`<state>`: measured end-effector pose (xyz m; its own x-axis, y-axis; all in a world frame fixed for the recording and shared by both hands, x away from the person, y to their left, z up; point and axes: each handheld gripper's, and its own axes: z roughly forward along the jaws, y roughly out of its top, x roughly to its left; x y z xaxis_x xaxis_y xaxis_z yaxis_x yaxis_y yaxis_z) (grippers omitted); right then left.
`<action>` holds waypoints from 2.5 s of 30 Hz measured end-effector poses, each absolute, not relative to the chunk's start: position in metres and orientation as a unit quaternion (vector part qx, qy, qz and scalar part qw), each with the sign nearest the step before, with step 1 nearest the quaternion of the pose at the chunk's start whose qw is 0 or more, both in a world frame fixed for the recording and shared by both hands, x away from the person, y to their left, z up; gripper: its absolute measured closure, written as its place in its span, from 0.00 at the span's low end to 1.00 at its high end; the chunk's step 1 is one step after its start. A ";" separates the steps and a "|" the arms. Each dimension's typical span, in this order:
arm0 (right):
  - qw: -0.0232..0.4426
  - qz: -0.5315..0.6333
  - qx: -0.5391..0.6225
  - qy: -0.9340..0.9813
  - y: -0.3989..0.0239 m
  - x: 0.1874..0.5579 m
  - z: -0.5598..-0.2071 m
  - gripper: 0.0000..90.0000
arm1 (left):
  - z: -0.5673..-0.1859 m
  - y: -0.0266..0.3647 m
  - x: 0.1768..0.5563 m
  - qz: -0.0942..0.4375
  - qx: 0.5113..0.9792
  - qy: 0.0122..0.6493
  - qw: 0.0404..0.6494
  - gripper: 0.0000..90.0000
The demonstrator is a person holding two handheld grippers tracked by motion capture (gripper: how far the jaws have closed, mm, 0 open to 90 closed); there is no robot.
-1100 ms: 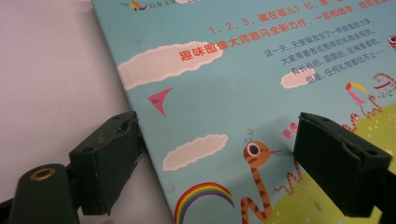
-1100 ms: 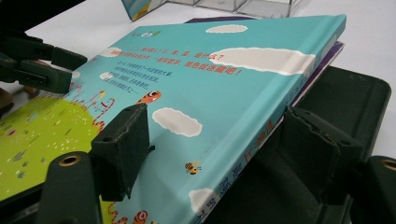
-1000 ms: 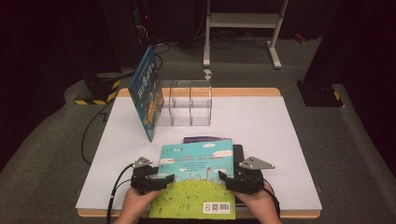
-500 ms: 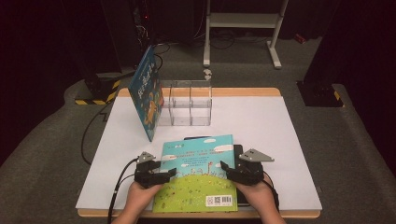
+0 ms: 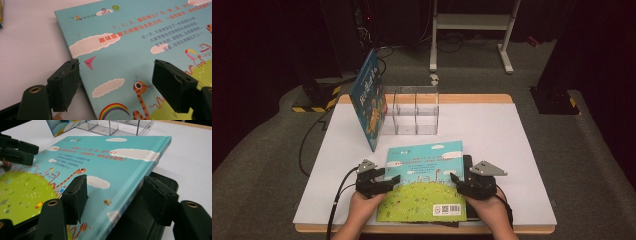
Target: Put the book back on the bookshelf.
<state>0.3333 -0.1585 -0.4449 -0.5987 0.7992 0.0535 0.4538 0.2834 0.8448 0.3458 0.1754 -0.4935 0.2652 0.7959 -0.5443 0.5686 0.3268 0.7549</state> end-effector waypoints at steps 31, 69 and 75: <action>0.188 0.462 0.411 0.763 -0.170 0.323 -0.461 0.42 | -0.490 0.181 0.339 0.093 0.555 0.599 0.569 0.14; 0.139 0.455 0.426 0.770 -0.166 0.330 -0.460 0.30 | -0.488 0.177 0.343 0.038 0.578 0.597 0.555 0.07; 0.089 0.430 0.451 0.777 -0.160 0.346 -0.460 0.20 | -0.488 0.177 0.341 0.045 0.582 0.591 0.557 0.07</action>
<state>0.3456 -0.1596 -0.4596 -0.5771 0.7774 0.2502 0.6247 0.2229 0.7483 0.3410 0.1775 -0.4879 0.2979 0.7369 -0.6069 0.6375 0.3196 0.7010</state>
